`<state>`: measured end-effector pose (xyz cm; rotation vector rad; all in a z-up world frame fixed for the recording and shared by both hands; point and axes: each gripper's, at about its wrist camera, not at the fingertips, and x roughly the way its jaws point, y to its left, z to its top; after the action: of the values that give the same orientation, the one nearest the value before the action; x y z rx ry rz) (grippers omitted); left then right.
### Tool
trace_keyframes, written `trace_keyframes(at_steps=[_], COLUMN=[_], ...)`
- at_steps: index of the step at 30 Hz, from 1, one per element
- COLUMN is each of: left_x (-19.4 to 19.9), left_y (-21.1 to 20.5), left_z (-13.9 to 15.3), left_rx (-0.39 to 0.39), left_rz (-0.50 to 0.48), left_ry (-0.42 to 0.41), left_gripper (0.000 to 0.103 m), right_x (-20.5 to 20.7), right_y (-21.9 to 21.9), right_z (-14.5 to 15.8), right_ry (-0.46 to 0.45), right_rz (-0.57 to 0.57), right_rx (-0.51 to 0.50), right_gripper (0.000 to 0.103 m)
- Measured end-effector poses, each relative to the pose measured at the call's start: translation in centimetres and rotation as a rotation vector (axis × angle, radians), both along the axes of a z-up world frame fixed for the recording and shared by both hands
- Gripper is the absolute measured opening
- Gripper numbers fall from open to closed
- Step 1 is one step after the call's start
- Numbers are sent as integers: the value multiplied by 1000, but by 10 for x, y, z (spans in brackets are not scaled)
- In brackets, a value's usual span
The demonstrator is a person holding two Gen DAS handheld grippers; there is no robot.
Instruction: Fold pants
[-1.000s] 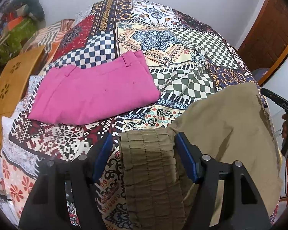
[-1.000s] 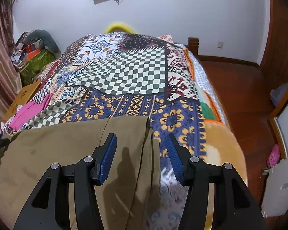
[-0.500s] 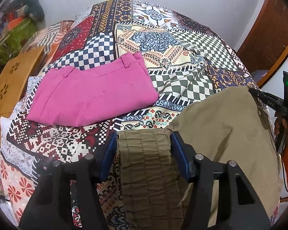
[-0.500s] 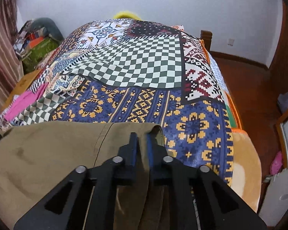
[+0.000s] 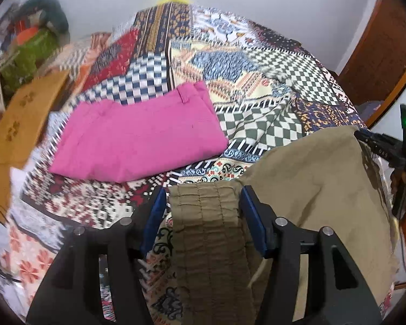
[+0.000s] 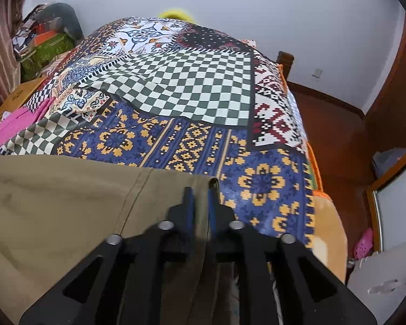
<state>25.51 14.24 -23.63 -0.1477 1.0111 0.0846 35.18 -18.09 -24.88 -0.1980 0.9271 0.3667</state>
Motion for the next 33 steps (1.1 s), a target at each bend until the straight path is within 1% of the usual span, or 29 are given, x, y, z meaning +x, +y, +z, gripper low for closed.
trace_keyframes(at_steps=[1, 3, 4, 6, 8, 9, 12, 15, 16, 18, 20, 22, 24, 27, 30, 33], left_x=[-3, -8, -10, -11, -10, -7, 0, 7, 7, 6, 3, 0, -1, -5, -10, -14], left_y=[-2, -4, -5, -13, -22, -28, -37, -40, -40, -39, -35, -29, -21, -7, 2, 1], left_z=[6, 18, 24, 32, 33, 31, 17, -6, -11, -17, -18, -20, -24, -32, -32, -28], left_rx=[13, 8, 2, 10, 13, 6, -22, -27, -11, 30, 34, 47, 31, -5, -48, -31], left_rz=[-7, -24, -33, -55, -82, -100, -131, -123, -119, -112, -108, -94, -75, -28, 1, 10], left_ry=[-10, -35, -52, -76, -78, -69, -29, 35, 40, 46, 42, 48, 55, 64, 62, 63], left_gripper=[58, 61, 61, 61, 61, 61, 61, 61, 61, 61, 61, 62, 69, 72, 72, 72], right_x=[-4, -10, -15, -22, -27, -29, -34, -38, -40, -44, -55, -63, -71, -89, -108, -121], right_y=[0, 1, 5, 16, 31, 40, 73, 98, 107, 112, 108, 97, 84, 66, 44, 24], right_z=[5, 15, 22, 31, 36, 36, 29, 10, 0, -12, -13, -11, -11, -14, -13, -12], right_ry=[-3, -20, -30, -35, -24, -15, 28, 102, 150, 199, 187, 212, 230, 233, 241, 249], right_rz=[3, 11, 29, 69, 109, 128, 197, 259, 281, 301, 314, 315, 298, 283, 237, 176], right_rx=[17, 45, 69, 99, 127, 139, 149, 115, 103, 80, 78, 91, 103, 103, 129, 159], right_gripper=[30, 39, 42, 42, 43, 44, 55, 55, 55, 55, 55, 55, 55, 55, 55, 55])
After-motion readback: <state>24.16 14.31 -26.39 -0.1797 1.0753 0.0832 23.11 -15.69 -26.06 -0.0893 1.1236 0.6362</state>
